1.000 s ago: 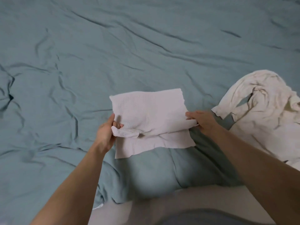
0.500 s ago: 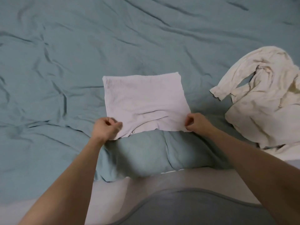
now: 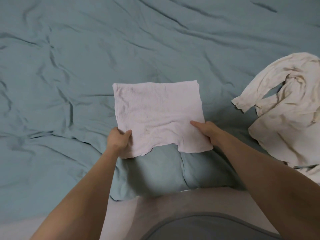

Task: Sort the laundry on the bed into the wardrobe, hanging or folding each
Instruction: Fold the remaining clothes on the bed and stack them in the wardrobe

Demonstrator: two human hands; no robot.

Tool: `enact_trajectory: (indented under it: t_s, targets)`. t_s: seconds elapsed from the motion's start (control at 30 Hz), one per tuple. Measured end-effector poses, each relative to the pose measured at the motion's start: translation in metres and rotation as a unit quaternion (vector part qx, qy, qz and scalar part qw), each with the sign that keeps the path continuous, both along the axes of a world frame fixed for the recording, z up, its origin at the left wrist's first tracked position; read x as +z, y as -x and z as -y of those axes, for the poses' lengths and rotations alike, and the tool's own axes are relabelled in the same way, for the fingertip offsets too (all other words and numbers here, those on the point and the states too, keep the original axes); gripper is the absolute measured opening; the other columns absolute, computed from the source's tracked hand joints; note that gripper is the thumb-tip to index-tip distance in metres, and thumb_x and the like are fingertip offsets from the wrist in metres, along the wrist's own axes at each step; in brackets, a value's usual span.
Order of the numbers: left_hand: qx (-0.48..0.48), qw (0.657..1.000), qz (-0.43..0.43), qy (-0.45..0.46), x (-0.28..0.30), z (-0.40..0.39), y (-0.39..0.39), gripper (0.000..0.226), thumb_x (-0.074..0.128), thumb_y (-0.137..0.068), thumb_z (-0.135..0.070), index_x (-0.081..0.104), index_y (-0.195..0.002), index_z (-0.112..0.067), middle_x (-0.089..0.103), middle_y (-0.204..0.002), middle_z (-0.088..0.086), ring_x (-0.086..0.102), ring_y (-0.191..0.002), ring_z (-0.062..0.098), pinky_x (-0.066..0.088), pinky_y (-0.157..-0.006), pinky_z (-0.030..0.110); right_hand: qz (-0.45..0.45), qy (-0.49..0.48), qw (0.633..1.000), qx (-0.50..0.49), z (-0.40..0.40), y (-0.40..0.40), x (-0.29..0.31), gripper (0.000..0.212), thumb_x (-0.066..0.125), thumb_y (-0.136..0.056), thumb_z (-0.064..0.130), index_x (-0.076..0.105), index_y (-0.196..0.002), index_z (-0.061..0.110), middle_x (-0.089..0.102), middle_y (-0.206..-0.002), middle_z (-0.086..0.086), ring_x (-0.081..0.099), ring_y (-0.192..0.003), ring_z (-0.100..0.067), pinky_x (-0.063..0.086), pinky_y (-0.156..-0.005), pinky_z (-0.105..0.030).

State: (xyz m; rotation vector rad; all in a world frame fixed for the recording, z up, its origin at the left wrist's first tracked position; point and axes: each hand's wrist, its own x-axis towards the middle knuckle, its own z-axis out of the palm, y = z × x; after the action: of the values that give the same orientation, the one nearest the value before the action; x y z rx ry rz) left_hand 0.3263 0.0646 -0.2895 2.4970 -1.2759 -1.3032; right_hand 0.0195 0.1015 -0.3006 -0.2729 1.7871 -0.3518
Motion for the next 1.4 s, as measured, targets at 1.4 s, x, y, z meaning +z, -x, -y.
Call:
enact_trajectory:
  t_s: [1.4]
  targets:
    - [0.459,0.794,-0.024,0.397,0.507,-0.277,-0.559,0.025,0.063,-0.091,-0.026,0.061,-0.100,-0.004,0.062,-0.093,0.012,0.059,-0.074,0.023,0.047,-0.067,0.029,0.149,0.425,0.841,0.298,-0.001,-0.666,0.470,0.029,0.061,-0.091,0.014,0.060,-0.113,-0.005,0.063,-0.101,-0.016,0.058,-0.082,-0.023,0.046,-0.062,-0.027]
